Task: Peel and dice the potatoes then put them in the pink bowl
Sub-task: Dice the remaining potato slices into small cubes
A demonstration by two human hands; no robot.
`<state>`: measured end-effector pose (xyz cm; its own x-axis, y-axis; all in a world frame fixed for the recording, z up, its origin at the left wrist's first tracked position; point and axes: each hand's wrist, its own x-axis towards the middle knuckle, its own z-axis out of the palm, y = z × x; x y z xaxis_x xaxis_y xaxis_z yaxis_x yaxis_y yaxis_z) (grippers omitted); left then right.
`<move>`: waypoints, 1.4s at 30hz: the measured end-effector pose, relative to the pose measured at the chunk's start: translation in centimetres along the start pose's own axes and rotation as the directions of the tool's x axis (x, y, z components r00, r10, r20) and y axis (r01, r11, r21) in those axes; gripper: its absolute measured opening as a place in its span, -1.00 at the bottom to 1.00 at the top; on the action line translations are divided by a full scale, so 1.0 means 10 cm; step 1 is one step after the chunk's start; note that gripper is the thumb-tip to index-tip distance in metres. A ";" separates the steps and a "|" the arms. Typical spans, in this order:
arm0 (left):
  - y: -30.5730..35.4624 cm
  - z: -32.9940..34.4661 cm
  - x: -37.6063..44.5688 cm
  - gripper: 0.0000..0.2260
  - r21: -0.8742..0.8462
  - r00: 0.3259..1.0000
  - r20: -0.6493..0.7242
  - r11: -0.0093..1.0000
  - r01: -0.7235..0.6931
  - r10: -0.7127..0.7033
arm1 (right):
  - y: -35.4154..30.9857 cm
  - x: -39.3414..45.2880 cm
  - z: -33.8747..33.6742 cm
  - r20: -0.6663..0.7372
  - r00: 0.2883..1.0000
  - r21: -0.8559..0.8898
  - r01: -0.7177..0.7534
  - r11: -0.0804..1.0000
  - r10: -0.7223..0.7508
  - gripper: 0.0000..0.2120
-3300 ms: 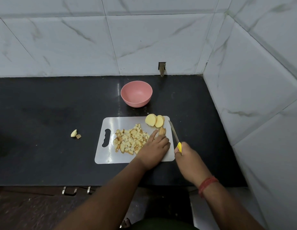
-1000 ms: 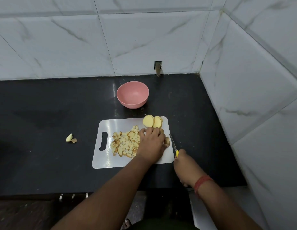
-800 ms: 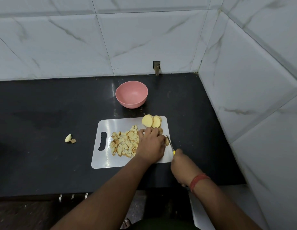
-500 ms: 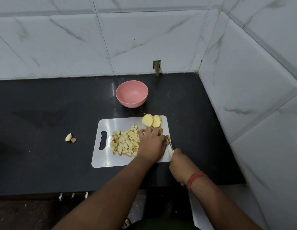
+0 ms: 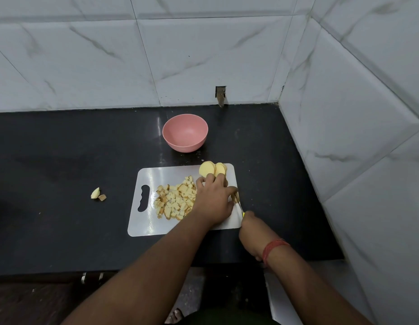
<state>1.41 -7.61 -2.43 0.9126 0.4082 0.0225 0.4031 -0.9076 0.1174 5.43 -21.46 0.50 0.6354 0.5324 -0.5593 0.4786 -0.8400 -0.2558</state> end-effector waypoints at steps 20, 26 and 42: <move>0.02 -0.42 0.40 -0.79 0.082 0.935 0.286 0.967 -0.241 0.209 | -0.04 0.05 -0.07 0.024 0.996 0.053 0.084 0.995 -0.086 -0.91; 0.04 -0.43 0.41 -0.77 0.102 0.934 0.293 0.965 -0.242 0.203 | -0.03 0.14 -0.03 0.019 0.997 0.040 0.080 0.996 -0.081 -0.81; 0.02 -0.36 0.38 -0.75 0.135 0.946 0.258 0.963 -0.235 0.195 | 0.33 -0.20 0.09 0.108 0.990 0.020 0.087 0.996 -0.089 -0.90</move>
<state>4.75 -5.84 1.24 0.9597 0.1840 -0.2124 0.1826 -0.9828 -0.0263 5.19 -25.34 0.05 0.5208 0.5906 -0.6164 0.5200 -0.7921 -0.3196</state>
